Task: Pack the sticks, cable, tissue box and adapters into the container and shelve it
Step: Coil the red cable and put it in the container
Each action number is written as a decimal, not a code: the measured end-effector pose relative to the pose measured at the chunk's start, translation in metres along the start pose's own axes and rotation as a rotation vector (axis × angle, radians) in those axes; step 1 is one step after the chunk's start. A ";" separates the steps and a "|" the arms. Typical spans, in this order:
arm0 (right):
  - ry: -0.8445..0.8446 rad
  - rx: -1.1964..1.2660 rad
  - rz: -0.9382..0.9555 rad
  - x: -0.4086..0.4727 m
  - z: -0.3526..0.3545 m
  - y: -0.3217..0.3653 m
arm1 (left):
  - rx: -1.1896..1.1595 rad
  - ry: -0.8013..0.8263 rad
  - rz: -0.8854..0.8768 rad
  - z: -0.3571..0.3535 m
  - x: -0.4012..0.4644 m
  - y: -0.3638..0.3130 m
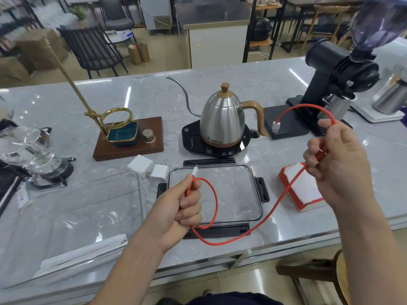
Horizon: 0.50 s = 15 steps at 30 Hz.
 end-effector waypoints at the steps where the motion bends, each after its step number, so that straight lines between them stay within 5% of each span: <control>1: 0.003 -0.060 0.034 0.002 0.000 0.002 | 0.011 0.006 0.021 0.000 -0.001 0.001; 7: 0.097 -0.460 0.339 0.012 -0.008 0.017 | 0.099 0.027 0.159 -0.002 -0.003 0.008; 15: 0.148 -0.467 0.473 0.020 -0.026 0.009 | 0.144 0.030 0.267 -0.006 0.006 0.025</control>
Point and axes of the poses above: each hand's wrist, its own x-axis towards the middle knuckle, its own z-axis out of the back of the hand, y = z × x, the point moved 4 cm from there along x, towards the middle knuckle, and after that the axes turned 15 degrees about z, right-handed, at the moved point
